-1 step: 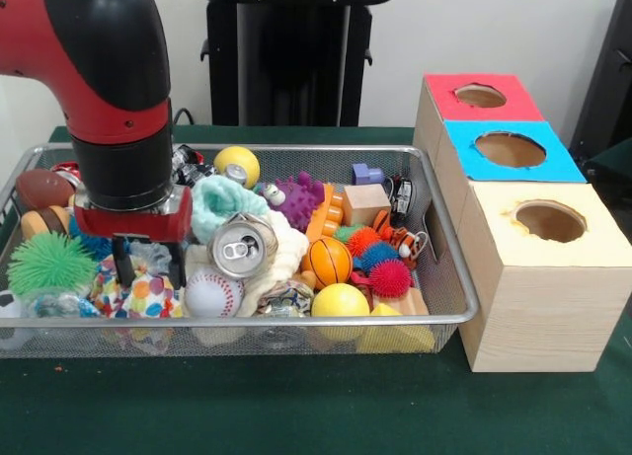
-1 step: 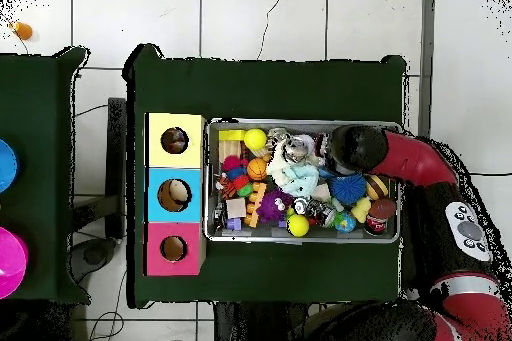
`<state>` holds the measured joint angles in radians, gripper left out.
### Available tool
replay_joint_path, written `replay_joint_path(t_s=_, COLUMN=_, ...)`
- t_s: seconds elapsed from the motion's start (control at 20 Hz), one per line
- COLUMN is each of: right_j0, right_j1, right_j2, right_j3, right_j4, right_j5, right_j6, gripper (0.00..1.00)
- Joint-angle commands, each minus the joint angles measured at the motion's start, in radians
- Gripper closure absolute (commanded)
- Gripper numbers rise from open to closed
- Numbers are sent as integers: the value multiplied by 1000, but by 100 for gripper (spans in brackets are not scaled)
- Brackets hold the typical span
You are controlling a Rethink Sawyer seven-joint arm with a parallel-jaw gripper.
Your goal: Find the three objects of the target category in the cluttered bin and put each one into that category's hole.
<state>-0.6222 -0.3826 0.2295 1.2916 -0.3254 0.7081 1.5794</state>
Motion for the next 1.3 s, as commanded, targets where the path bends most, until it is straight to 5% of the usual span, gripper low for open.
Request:
replay_joint_path(t_s=0.05, right_j0=8, right_j1=75, right_j2=69, right_j3=62, right_j4=-44, right_j5=63, right_j6=-115, gripper=0)
replay_joint_path(t_s=0.6, right_j0=11, right_j1=77, right_j2=72, right_j3=76, right_j4=-164, right_j5=-259, right_j6=-82, gripper=0)
replay_joint_path(t_s=0.95, right_j0=16, right_j1=65, right_j2=70, right_j3=87, right_j4=-188, right_j5=-300, right_j6=-49, gripper=0)
replay_joint_path(t_s=1.0, right_j0=15, right_j1=66, right_j2=68, right_j3=88, right_j4=-184, right_j5=-302, right_j6=-38, gripper=100)
replay_joint_path(t_s=1.3, right_j0=20, right_j1=53, right_j2=70, right_j3=93, right_j4=-181, right_j5=-272, right_j6=-49, gripper=100)
